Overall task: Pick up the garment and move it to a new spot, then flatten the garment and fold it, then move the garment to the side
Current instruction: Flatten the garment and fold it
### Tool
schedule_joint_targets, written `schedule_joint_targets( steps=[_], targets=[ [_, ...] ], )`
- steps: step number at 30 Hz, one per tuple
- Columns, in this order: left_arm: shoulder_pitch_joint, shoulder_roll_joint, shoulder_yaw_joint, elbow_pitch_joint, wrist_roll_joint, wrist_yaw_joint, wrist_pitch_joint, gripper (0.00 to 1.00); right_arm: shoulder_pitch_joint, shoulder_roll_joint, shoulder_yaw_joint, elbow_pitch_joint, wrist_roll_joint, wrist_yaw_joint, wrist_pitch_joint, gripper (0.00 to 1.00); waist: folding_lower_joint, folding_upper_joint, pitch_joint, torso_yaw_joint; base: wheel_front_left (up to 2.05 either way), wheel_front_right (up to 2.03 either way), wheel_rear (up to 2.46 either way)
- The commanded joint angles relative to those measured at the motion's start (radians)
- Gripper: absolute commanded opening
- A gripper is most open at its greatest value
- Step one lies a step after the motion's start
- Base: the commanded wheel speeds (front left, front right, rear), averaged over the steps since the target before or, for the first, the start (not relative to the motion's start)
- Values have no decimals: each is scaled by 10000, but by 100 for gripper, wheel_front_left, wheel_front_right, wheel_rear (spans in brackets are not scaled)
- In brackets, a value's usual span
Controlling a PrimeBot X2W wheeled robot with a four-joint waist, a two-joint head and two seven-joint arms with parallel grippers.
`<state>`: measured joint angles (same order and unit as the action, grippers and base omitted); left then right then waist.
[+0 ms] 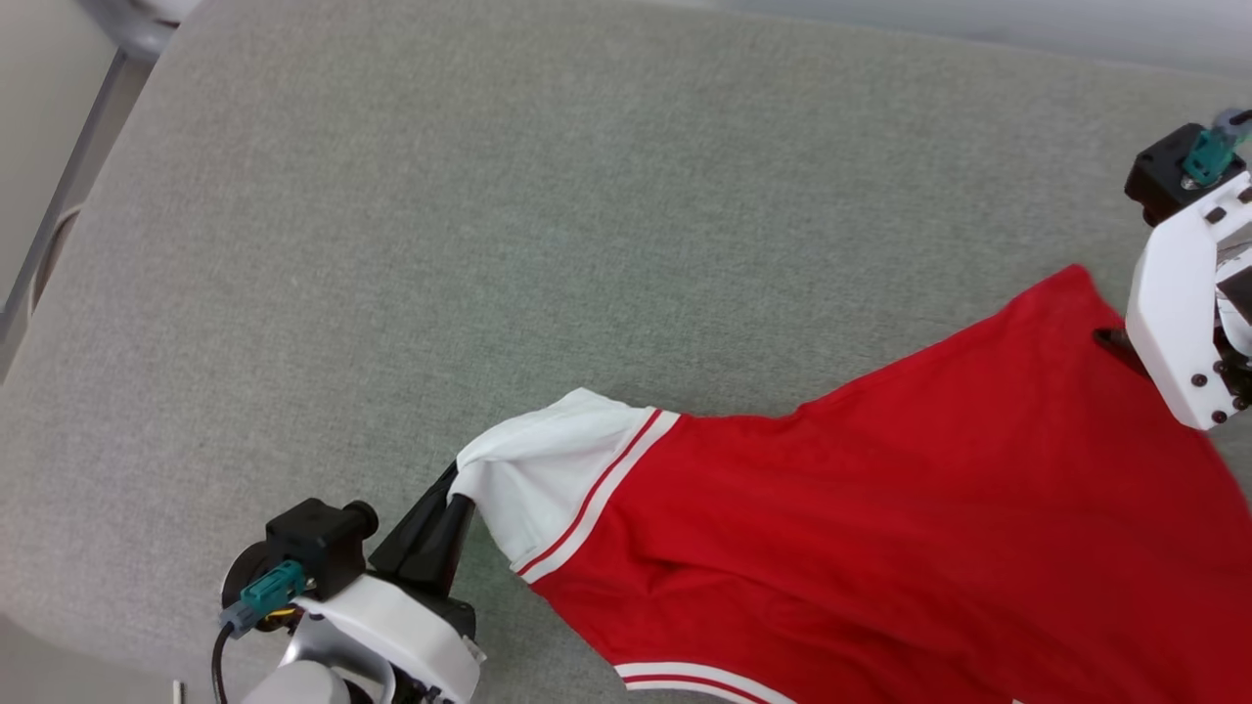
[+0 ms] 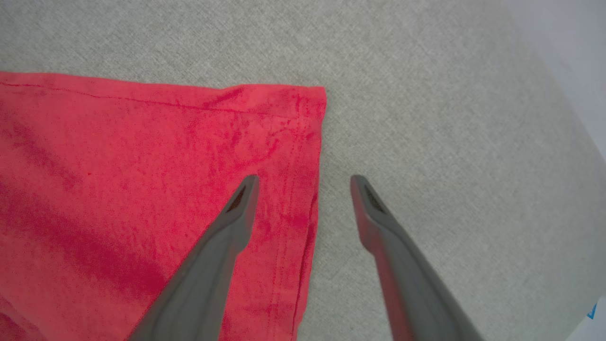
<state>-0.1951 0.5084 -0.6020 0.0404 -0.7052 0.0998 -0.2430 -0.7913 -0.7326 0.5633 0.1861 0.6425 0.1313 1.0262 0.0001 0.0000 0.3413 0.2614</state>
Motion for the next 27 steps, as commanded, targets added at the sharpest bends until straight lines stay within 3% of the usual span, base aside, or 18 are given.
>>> schedule_joint_targets(
  steps=[1,14,15,19,27],
  targets=[
    [-158,-77,12,31,78,-19,-63,0,-229,27,105,155,-19,-12,-42,100,-1,0,275,214,0,0,0],
    [-499,-443,125,373,246,-223,-179,0,135,103,2743,1944,627,17,-582,100,-1,0,743,382,0,0,0],
    [-485,-448,144,393,235,-234,-179,0,92,71,2767,2033,652,17,-734,0,-1,0,737,352,0,0,0],
    [-411,-431,203,481,217,-262,-190,0,-291,151,2761,2262,784,-13,-1522,0,-1,0,574,183,0,0,0],
    [-258,-99,503,354,113,-322,-206,0,-999,590,2271,2293,900,-15,-4193,0,-1,0,-252,-437,0,0,0]
  ],
)
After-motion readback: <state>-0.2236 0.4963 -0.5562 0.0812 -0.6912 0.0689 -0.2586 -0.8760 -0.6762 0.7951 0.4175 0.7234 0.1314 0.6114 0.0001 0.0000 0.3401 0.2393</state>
